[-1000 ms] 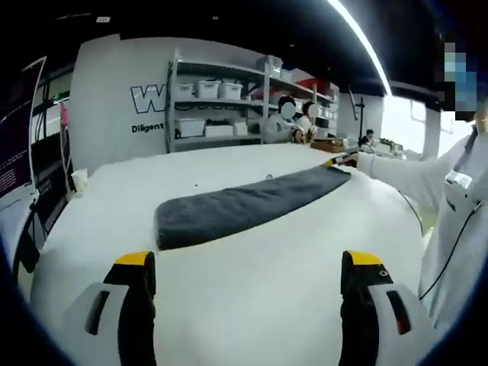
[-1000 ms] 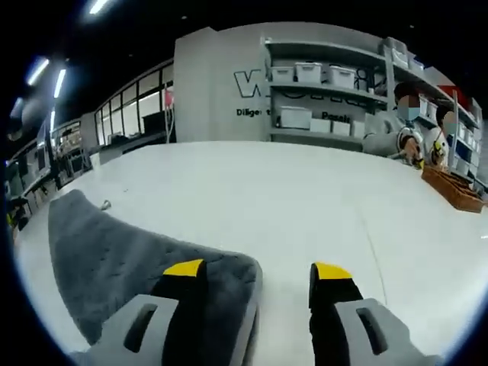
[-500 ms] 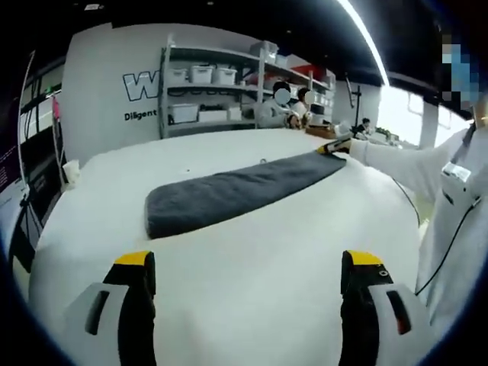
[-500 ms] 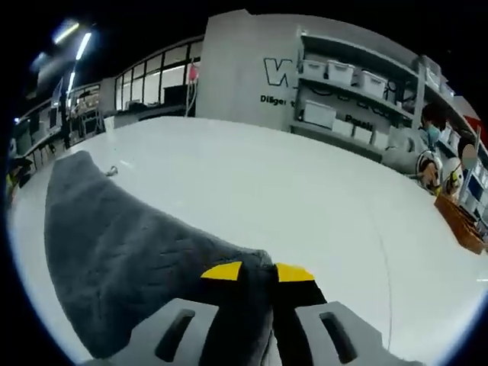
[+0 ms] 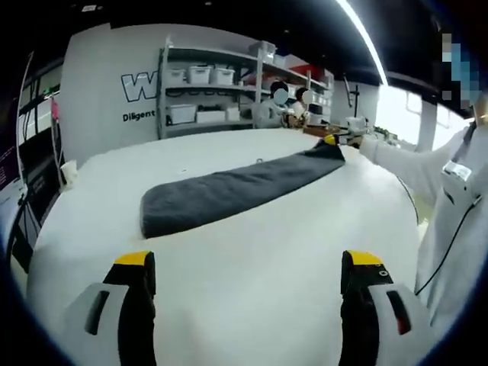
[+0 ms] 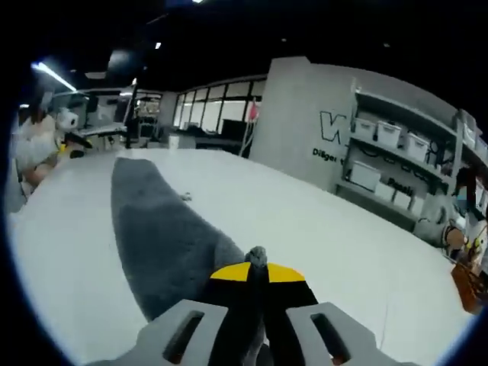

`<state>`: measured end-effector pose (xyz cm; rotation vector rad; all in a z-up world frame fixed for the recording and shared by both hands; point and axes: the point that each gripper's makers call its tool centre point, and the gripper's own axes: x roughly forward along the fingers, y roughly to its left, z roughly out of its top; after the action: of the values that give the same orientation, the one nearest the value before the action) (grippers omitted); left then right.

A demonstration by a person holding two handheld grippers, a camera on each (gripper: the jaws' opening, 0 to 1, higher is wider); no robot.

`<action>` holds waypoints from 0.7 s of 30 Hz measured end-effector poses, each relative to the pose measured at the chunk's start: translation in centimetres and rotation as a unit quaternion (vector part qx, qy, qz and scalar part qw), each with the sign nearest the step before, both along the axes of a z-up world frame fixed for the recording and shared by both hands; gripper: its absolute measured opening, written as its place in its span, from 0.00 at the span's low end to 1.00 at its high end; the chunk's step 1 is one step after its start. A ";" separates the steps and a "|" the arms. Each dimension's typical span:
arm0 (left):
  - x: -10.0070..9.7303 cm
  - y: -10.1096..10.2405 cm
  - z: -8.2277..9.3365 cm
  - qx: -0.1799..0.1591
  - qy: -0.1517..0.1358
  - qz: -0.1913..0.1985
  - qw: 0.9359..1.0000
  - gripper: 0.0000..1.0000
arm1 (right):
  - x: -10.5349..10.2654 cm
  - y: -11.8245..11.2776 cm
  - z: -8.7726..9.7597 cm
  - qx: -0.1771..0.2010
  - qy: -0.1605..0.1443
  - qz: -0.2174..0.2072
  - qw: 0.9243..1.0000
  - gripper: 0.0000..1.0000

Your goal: Open the folded towel by lifting each exposed corner and separating the folded layers until the towel lies flat within the target outline without major curled edges

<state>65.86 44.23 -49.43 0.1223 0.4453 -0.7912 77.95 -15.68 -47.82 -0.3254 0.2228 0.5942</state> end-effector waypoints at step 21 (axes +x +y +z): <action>-5.3 -3.9 1.8 -0.013 -0.040 -0.077 0.996 1.00 | -20.8 2.7 -5.5 0.002 0.034 0.074 0.997 0.00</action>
<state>60.56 40.31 -47.64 0.1650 0.3522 -0.9396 57.12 -12.96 -53.30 -0.3194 0.2650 0.7531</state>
